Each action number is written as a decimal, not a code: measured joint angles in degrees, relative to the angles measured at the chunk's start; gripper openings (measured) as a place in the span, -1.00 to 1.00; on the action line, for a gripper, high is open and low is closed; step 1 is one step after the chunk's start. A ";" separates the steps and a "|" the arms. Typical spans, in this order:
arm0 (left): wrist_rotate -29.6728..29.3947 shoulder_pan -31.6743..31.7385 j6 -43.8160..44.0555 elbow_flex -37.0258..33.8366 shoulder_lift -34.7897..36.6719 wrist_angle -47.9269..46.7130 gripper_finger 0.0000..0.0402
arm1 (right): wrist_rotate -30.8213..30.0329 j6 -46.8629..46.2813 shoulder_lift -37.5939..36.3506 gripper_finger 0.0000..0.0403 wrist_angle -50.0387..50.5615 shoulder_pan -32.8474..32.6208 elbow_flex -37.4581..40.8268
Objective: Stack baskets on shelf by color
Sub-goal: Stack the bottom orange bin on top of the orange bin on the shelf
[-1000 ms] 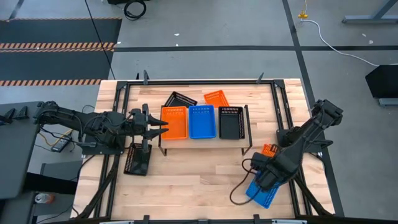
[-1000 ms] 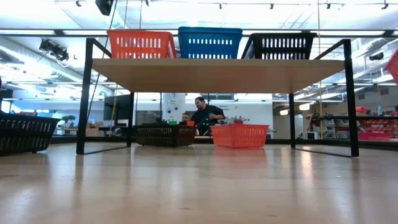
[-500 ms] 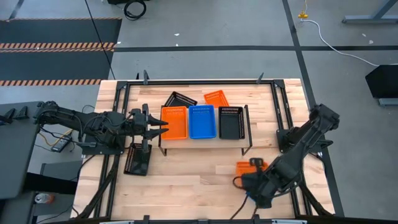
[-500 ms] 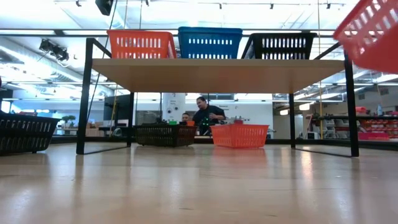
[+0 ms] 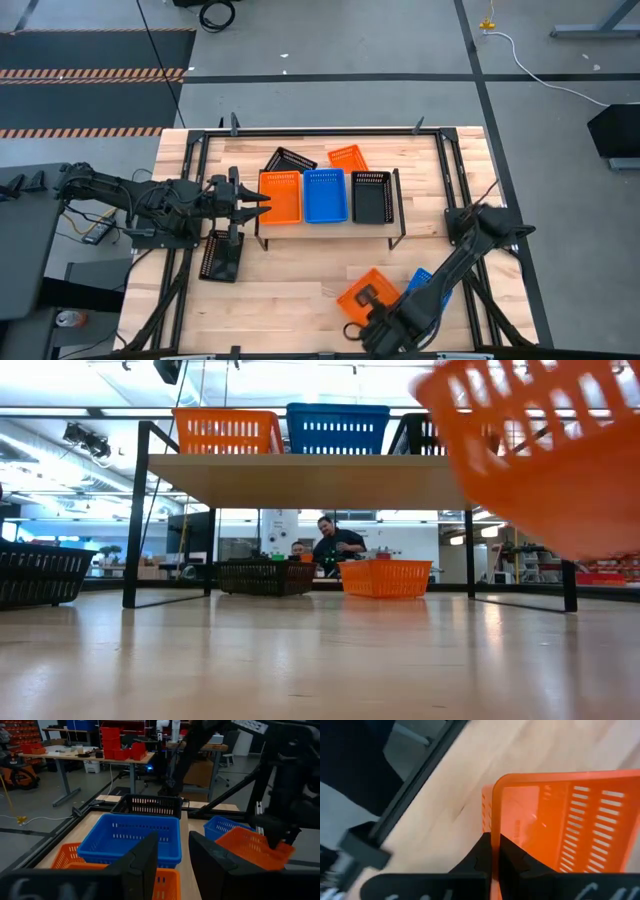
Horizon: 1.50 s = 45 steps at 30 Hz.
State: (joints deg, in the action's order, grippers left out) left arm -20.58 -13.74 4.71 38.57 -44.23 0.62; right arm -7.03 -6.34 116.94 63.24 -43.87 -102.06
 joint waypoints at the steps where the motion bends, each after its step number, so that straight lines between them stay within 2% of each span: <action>1: 0.01 0.00 0.00 0.00 -0.01 0.00 -0.42 | -1.00 2.49 1.31 -0.93 0.15 -0.02 -1.64; 5: 0.01 0.00 0.00 0.00 -0.02 0.00 -0.42 | -4.88 14.59 5.75 -0.92 1.56 0.14 -6.07; 10: 0.02 0.00 0.02 0.00 0.00 0.02 -0.42 | -7.48 30.50 8.99 -0.92 2.61 1.23 -6.71; 18: 0.00 0.00 0.02 0.00 0.00 -0.02 -0.42 | -9.44 38.20 9.41 -0.92 1.01 5.05 -5.88; 21: 0.02 0.00 0.20 0.00 0.00 -0.09 -0.42 | -9.01 33.80 9.39 -0.90 1.16 6.75 -5.85; 24: 0.02 0.00 0.18 0.00 -0.01 -0.11 -0.42 | -6.51 24.89 9.41 -0.84 1.38 8.60 -5.83; 26: 0.02 0.00 0.17 0.00 -0.02 -0.07 -0.42 | -4.29 22.39 9.45 -0.77 2.03 9.48 -5.81; 32: 0.02 0.00 0.24 0.00 0.00 -0.09 -0.42 | -3.53 21.19 9.56 -0.38 0.76 9.90 -4.96; 37: 0.02 -0.02 0.20 0.00 -0.02 -0.09 -0.42 | -8.19 14.56 9.26 -0.02 2.18 9.65 -5.62; 40: 0.02 0.00 0.17 0.00 -0.01 -0.08 -0.42 | -9.69 5.42 8.00 0.13 2.08 9.48 -7.79; 45: 0.02 0.00 0.19 0.00 -0.02 -0.04 -0.42 | -7.29 -12.89 7.59 0.24 1.89 9.53 -13.35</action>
State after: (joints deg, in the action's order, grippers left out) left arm -20.56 -13.74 4.90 38.57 -44.25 0.58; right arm -14.33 -19.23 124.53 65.12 -34.34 -115.41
